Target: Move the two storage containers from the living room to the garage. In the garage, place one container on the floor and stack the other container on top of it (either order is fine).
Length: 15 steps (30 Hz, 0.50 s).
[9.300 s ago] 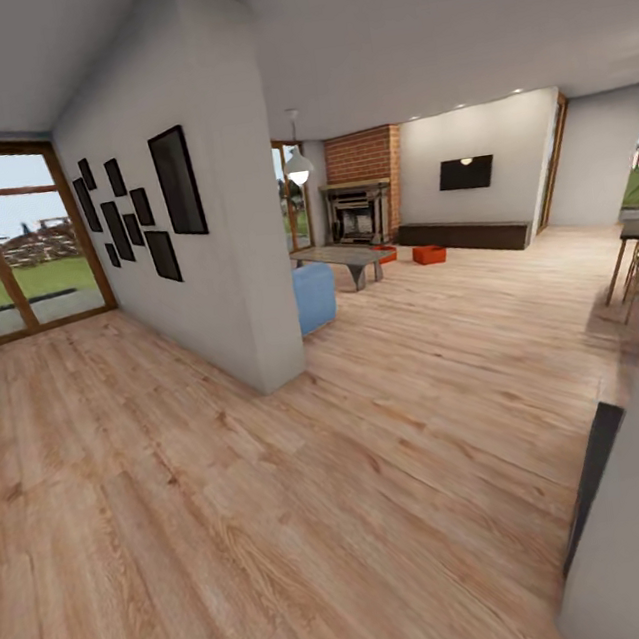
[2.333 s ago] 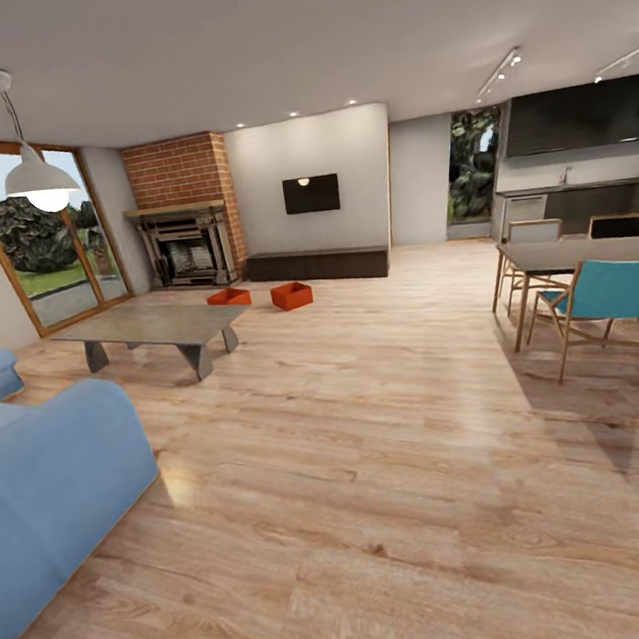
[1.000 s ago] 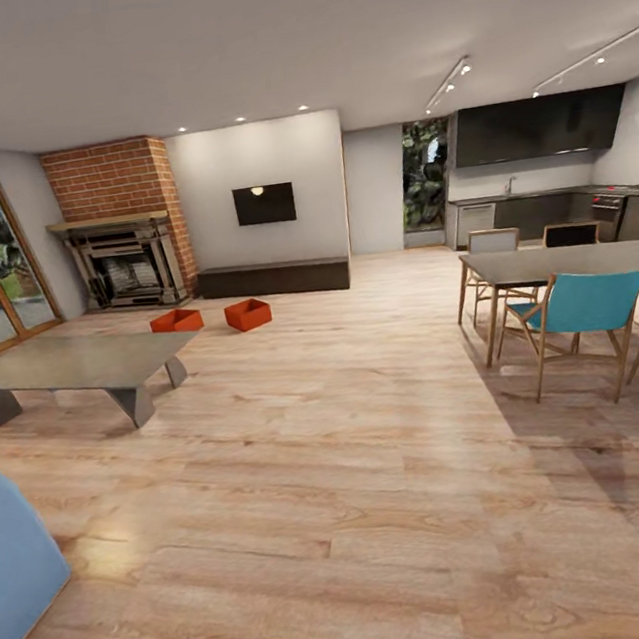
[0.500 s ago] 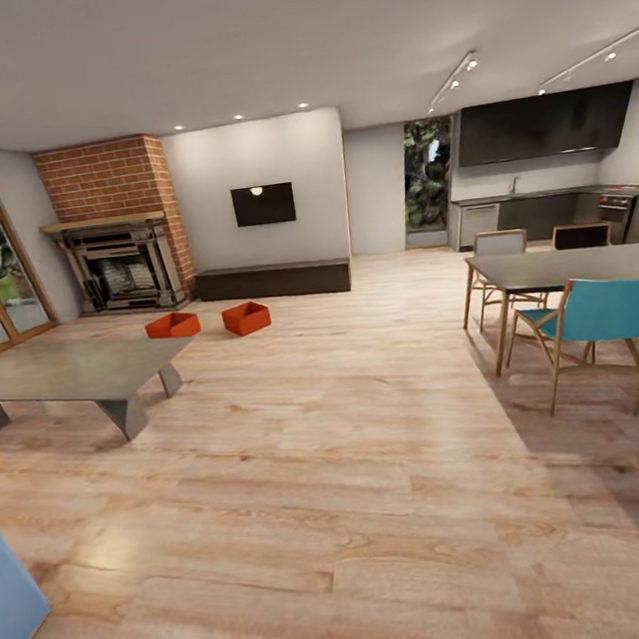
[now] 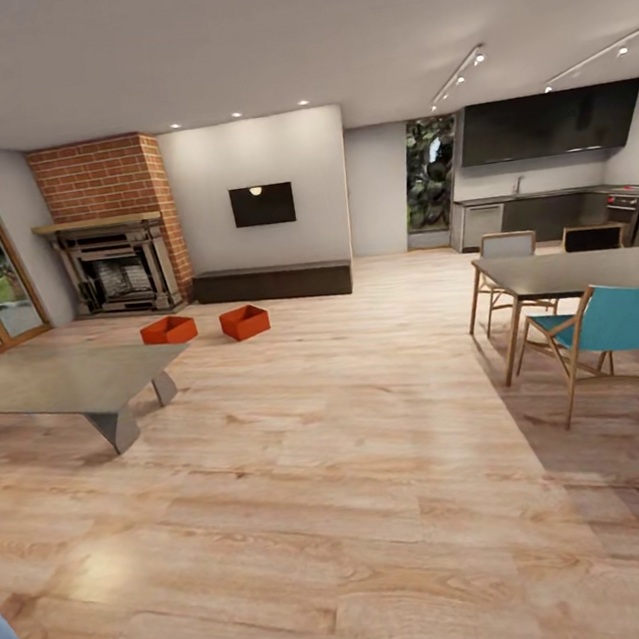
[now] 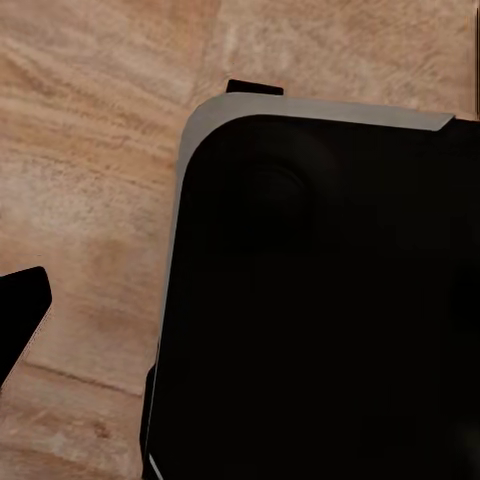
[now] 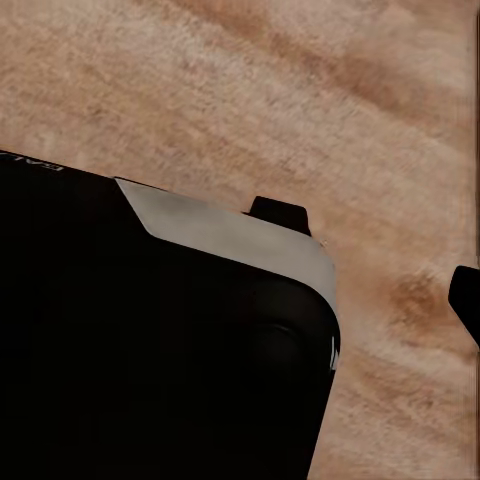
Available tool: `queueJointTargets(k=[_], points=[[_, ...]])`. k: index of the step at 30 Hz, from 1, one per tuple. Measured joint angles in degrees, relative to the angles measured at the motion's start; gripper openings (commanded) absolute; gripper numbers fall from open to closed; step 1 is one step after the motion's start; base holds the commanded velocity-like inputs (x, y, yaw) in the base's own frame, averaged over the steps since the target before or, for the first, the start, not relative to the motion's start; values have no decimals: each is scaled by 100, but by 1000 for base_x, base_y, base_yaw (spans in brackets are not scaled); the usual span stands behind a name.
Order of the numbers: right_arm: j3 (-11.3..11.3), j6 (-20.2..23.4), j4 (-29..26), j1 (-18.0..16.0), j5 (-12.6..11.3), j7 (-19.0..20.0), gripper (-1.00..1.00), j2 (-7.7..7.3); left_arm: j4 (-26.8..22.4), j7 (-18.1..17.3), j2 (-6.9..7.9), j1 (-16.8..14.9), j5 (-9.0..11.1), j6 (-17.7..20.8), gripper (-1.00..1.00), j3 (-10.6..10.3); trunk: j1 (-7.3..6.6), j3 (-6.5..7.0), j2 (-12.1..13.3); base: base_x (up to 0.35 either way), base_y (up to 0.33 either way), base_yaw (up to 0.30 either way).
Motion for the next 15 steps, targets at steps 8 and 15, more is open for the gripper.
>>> queueJointTargets(k=[8, 15], points=[[0, 0, 0, 0, 0, 0, 100, 0, 1, 0, -2, 2, 0, -1, 100, 0, 0, 0, 0, 321, 0, 0], [0, 0, 0, 0, 0, 0, 100, 0, 0, 0, 0, 0, 0, 0, 100, 0, 0, 0, 0, 321, 0, 0]])
